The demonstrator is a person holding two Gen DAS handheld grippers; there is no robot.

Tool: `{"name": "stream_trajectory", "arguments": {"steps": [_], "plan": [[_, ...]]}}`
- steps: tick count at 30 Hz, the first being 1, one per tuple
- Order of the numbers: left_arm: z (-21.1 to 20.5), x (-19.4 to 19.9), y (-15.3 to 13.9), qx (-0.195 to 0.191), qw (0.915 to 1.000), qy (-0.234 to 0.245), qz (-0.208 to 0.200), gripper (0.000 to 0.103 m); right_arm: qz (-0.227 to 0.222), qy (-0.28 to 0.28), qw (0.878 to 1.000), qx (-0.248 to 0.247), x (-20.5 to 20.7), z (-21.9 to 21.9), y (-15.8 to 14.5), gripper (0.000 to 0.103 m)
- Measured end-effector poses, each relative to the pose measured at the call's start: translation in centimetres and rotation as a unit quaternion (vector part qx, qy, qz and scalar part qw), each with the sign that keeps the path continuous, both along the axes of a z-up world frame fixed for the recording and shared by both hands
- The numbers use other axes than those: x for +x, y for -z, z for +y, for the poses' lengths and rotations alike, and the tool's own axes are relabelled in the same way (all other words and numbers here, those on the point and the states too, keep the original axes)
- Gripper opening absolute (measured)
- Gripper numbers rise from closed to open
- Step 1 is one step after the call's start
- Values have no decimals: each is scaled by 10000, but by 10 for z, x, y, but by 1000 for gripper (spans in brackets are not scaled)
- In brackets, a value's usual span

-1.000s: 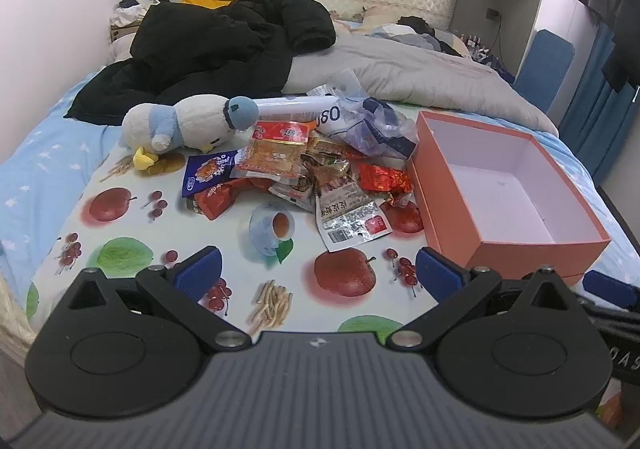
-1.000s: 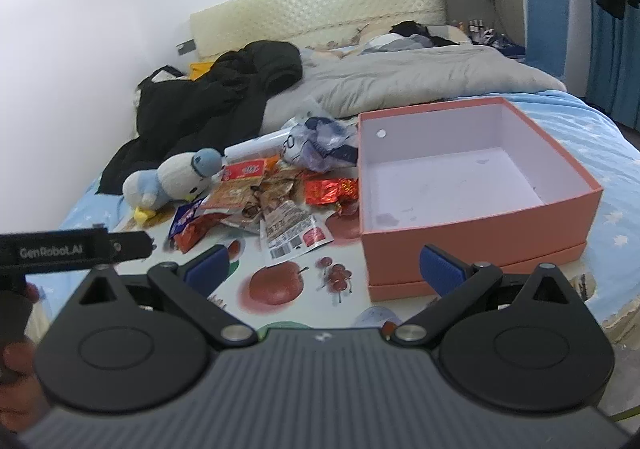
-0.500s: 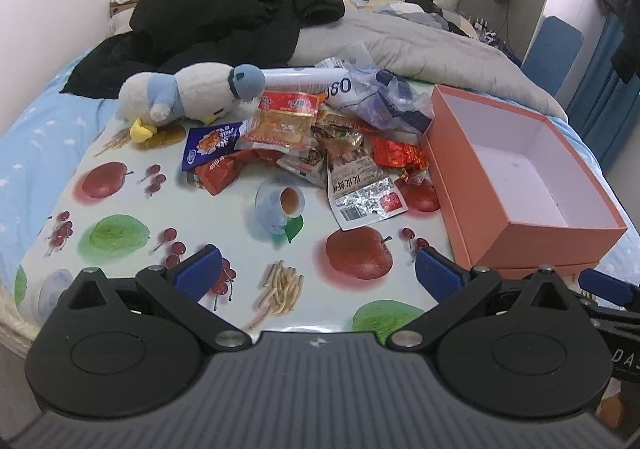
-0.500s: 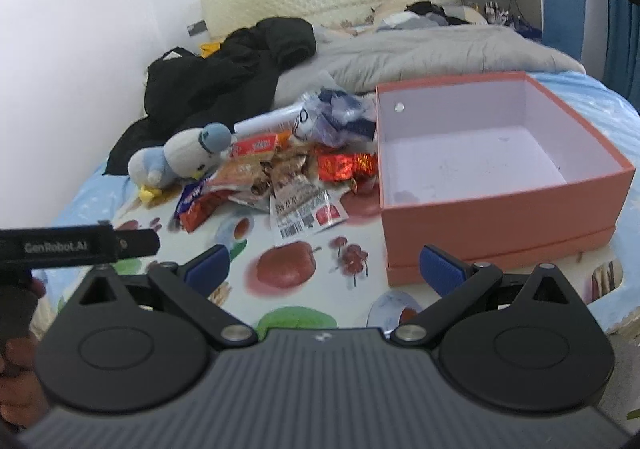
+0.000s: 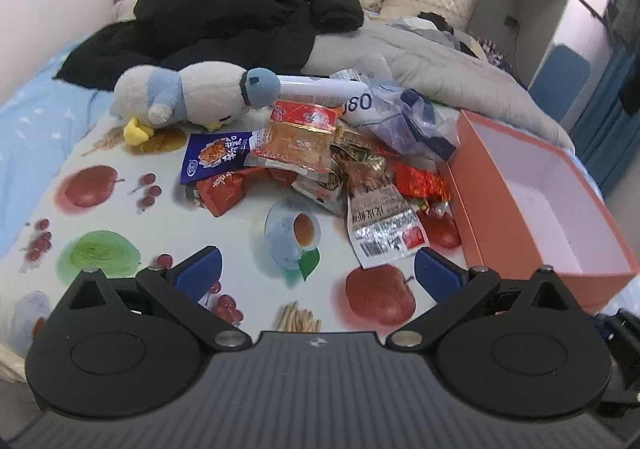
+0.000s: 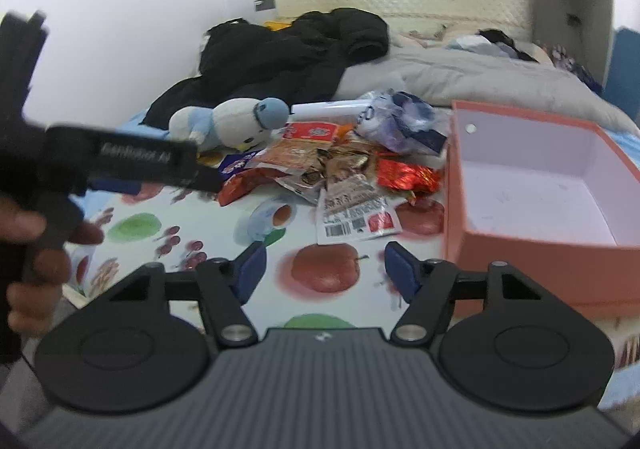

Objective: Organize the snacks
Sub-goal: 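Grasp the brown jerky packet with the right gripper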

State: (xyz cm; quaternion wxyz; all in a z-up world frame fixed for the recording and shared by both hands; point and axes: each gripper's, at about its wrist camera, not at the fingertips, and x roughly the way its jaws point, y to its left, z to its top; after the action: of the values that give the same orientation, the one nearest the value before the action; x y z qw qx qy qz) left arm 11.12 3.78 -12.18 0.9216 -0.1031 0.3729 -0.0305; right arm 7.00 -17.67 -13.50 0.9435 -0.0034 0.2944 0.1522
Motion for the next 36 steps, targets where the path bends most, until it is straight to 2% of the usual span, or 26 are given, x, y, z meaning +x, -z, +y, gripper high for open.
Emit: {"name": "stream_trajectory", "arguments": {"steps": [2, 6, 13, 19, 21, 24, 27, 32, 36], "plan": [[6, 8, 6, -191, 9998, -76, -17, 102, -53, -26, 10000, -63, 7, 6, 3, 64], [18, 29, 23, -533, 9986, -53, 48, 88, -95, -31, 9998, -181, 29, 18, 11, 56], [40, 66, 42, -1073, 9942, -36, -46, 75, -154, -81, 9995, -250, 70, 31, 29, 56], [58, 100, 67, -2032, 9786, -333, -26, 61, -121, -165, 9992, -342, 114, 38, 50, 58], [61, 112, 76, -2316, 9719, -425, -33, 55, -109, -110, 9990, -418, 129, 40, 58, 72], [64, 128, 90, -2656, 9625, -560, 48, 46, -95, -56, 9987, -503, 147, 41, 68, 80], [71, 144, 105, -2992, 9515, -690, 185, 37, -125, 70, 9977, -664, 164, 43, 77, 82], [82, 160, 125, -3512, 9313, -922, 274, 33, -29, 75, 9974, -711, 189, 46, 91, 82], [80, 172, 135, -3612, 9272, -931, 350, 33, 139, -57, 9960, -885, 204, 52, 102, 82]]}}
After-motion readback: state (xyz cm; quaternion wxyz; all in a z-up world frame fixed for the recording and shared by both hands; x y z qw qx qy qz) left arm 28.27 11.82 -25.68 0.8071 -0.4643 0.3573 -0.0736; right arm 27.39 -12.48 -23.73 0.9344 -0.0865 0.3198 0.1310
